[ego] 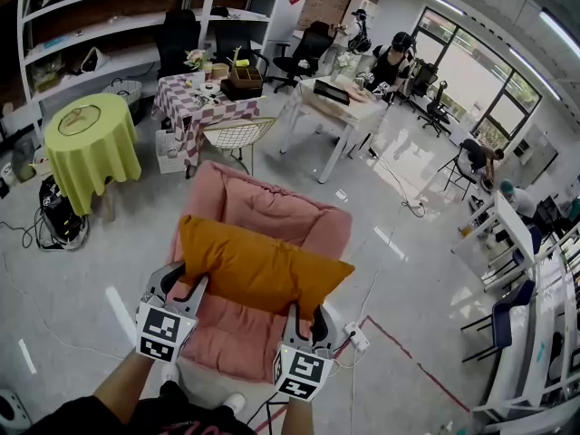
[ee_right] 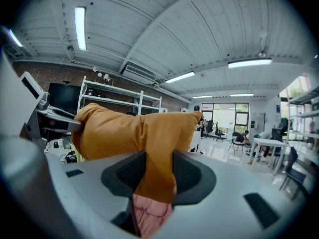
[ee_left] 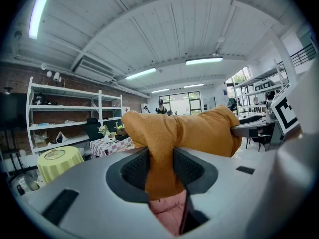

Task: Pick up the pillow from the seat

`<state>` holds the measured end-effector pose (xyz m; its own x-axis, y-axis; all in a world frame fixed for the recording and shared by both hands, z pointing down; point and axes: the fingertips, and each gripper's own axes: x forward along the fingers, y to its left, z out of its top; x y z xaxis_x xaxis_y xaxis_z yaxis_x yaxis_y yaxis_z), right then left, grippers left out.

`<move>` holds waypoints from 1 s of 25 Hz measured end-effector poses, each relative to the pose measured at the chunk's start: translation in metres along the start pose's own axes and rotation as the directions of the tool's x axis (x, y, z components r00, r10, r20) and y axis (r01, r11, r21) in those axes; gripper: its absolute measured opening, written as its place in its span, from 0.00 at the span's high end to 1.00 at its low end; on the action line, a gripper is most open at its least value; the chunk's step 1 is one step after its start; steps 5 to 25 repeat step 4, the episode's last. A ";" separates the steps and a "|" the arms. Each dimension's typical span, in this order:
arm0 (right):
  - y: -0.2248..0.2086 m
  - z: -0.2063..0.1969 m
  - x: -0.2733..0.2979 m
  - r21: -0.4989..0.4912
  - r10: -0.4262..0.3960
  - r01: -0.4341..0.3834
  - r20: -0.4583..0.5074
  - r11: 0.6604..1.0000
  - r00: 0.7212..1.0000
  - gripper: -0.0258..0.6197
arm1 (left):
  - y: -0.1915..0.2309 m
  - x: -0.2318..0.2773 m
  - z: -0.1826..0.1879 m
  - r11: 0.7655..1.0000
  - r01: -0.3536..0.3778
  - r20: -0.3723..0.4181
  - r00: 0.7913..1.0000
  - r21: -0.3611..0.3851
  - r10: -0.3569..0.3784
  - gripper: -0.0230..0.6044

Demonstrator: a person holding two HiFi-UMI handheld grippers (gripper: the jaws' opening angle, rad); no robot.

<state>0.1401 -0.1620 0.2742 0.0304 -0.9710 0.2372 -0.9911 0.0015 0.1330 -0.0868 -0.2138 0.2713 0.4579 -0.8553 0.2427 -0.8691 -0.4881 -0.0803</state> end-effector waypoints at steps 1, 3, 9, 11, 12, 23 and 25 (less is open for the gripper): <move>-0.001 0.000 -0.001 0.001 0.000 0.000 0.000 1.000 1.000 0.68 | -0.001 -0.001 0.001 1.000 0.000 -0.001 1.000 0.000 0.000 0.73; -0.001 0.001 -0.002 0.001 -0.001 0.001 -0.001 1.000 1.000 0.68 | -0.002 -0.002 0.003 1.000 -0.001 0.000 1.000 0.002 0.001 0.73; -0.002 0.002 -0.002 0.001 -0.001 0.001 -0.001 1.000 1.000 0.68 | -0.002 -0.002 0.004 1.000 -0.001 0.002 1.000 0.003 0.001 0.73; -0.002 0.002 -0.002 0.001 -0.001 0.001 -0.001 1.000 1.000 0.68 | -0.002 -0.002 0.004 1.000 -0.001 0.002 1.000 0.003 0.001 0.73; -0.002 0.002 -0.002 0.001 -0.001 0.001 -0.001 1.000 1.000 0.68 | -0.002 -0.002 0.004 1.000 -0.001 0.002 1.000 0.003 0.001 0.73; -0.002 0.002 -0.002 0.001 -0.001 0.001 -0.001 1.000 1.000 0.68 | -0.002 -0.002 0.004 1.000 -0.001 0.002 1.000 0.003 0.001 0.73; -0.002 0.002 -0.002 0.001 -0.001 0.001 -0.001 1.000 1.000 0.68 | -0.002 -0.002 0.004 1.000 -0.001 0.002 1.000 0.003 0.001 0.73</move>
